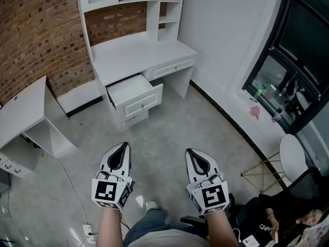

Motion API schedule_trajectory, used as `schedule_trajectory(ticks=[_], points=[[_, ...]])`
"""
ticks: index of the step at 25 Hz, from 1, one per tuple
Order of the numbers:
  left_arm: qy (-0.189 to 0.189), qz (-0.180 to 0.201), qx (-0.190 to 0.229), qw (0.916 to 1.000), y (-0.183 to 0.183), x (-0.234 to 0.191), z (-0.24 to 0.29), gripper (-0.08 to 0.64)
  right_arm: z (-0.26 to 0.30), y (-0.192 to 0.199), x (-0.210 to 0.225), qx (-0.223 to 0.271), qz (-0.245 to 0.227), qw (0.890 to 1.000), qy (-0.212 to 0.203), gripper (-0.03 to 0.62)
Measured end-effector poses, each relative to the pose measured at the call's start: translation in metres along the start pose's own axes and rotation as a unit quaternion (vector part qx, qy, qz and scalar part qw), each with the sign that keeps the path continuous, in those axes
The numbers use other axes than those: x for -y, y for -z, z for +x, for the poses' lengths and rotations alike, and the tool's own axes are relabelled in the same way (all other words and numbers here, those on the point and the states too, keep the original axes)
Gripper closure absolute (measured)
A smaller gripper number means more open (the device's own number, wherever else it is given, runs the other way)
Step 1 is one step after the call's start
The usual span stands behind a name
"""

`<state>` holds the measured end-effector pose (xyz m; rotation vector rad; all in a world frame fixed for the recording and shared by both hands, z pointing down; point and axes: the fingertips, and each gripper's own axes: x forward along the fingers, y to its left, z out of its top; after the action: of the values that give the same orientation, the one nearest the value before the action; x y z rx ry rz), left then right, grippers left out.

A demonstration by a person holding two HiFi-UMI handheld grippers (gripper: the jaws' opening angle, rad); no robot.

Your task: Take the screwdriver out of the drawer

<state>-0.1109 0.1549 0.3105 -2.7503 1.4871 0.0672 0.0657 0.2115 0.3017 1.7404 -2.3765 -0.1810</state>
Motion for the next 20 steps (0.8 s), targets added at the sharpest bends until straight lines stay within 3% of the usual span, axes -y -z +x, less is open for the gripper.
schedule_trajectory(ticks=[3, 7, 20], points=[[-0.001, -0.022, -0.004, 0.9997, -0.001, -0.03, 0.024, 0.548, 0.034, -0.004, -0.004, -0.007, -0.012, 1.0, -0.007, 0.581], [0.006, -0.015, 0.006, 0.9999, 0.0, -0.053, 0.045, 0.548, 0.068, -0.007, -0.005, -0.014, -0.019, 1.0, -0.014, 0.581], [-0.03, -0.011, -0.011, 0.9994, 0.024, -0.132, 0.104, 0.548, 0.184, 0.015, 0.016, -0.012, 0.019, 0.999, -0.031, 0.581]])
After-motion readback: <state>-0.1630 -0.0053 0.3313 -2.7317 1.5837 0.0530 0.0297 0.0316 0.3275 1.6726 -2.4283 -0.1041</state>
